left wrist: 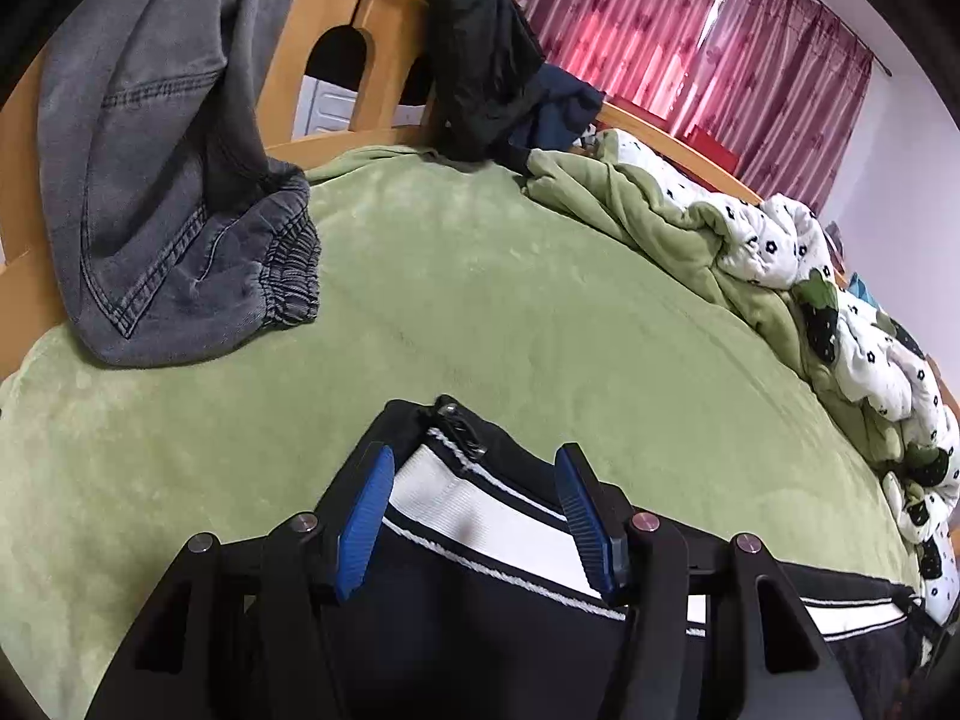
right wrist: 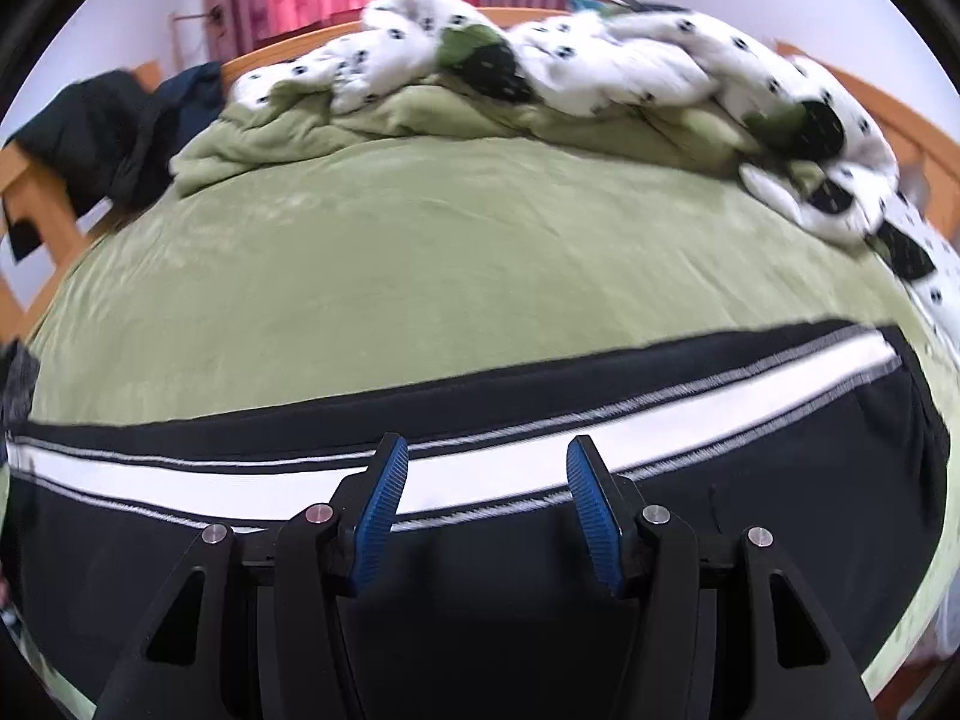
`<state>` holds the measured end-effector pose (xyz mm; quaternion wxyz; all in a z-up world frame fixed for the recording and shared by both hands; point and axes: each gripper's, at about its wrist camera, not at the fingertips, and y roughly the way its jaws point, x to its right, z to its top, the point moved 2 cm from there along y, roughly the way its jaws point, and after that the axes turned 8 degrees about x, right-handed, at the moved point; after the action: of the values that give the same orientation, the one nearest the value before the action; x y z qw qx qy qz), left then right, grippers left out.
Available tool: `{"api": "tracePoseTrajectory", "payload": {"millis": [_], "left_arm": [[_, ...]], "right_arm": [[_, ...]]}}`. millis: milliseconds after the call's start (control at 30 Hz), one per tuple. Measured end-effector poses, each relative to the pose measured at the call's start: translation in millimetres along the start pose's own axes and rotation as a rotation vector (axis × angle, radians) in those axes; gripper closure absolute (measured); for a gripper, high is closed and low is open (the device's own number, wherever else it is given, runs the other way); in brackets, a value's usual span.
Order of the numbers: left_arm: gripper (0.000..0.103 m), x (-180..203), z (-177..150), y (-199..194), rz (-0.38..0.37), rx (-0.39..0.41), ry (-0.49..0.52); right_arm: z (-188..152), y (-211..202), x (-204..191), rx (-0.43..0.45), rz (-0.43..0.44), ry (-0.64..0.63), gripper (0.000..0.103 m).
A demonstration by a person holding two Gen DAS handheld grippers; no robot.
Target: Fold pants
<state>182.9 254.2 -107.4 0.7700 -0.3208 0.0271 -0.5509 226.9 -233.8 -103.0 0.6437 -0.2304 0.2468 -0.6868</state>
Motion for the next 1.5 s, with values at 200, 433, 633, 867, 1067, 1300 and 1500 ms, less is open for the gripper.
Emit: {"api": "tracePoseTrajectory", "payload": {"millis": [200, 433, 633, 867, 1067, 1300, 1500], "left_arm": [[0.049, 13.0, -3.7, -15.4, 0.059, 0.039, 0.096], [0.044, 14.0, -5.2, -24.6, 0.065, 0.032, 0.149], [0.043, 13.7, -4.6, -10.7, -0.015, -0.062, 0.078], [0.036, 19.1, -7.3, 4.7, -0.009, -0.1, 0.114], [0.036, -1.4, -7.6, 9.7, 0.047, -0.142, 0.144], [0.036, -8.8, -5.8, 36.4, 0.084, -0.144, 0.166], [0.075, 1.8, -5.8, 49.9, 0.12, -0.13, 0.186]], "right_arm": [[29.8, -5.4, -33.3, 0.105, 0.051, -0.008, 0.048], [25.7, 8.3, -52.3, 0.113, 0.087, -0.145, 0.048], [-3.7, 30.3, -34.4, -0.008, 0.222, -0.277, 0.048], [-3.9, 59.2, -33.8, -0.02, 0.219, -0.347, 0.048], [5.2, 86.2, -47.1, -0.091, 0.295, -0.39, 0.048], [-10.6, 92.4, -55.8, -0.093, 0.314, -0.469, 0.064], [-12.0, 88.7, -58.3, -0.054, 0.296, -0.499, 0.098]]}}
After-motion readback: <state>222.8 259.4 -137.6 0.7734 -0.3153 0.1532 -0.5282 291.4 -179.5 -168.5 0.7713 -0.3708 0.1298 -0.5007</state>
